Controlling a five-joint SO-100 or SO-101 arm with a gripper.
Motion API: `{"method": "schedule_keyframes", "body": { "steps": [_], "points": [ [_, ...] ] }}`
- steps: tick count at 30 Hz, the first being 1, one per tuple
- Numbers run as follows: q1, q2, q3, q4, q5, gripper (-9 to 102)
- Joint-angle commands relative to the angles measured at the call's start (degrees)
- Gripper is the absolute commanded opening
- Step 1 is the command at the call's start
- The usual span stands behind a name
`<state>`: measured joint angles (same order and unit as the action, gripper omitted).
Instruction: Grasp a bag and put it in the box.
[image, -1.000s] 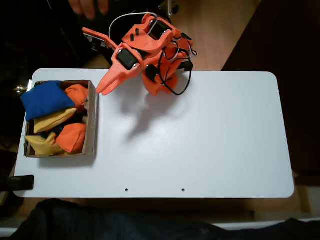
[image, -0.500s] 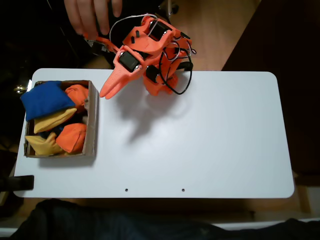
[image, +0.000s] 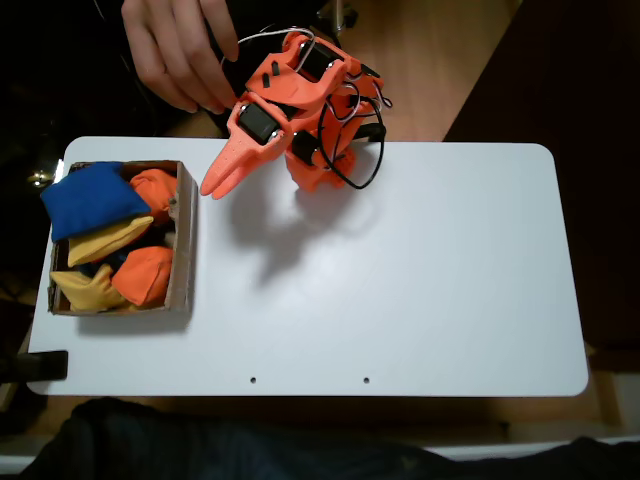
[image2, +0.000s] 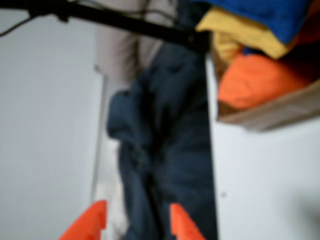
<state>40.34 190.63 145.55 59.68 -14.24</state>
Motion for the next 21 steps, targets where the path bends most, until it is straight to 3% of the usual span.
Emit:
{"method": "schedule_keyframes", "body": {
  "steps": [1,21],
  "points": [
    [0.35,0.0,-0.18,-0.53,0.18,24],
    [1.32,0.0,-0.18,-0.18,0.44,24]
  ]
}}
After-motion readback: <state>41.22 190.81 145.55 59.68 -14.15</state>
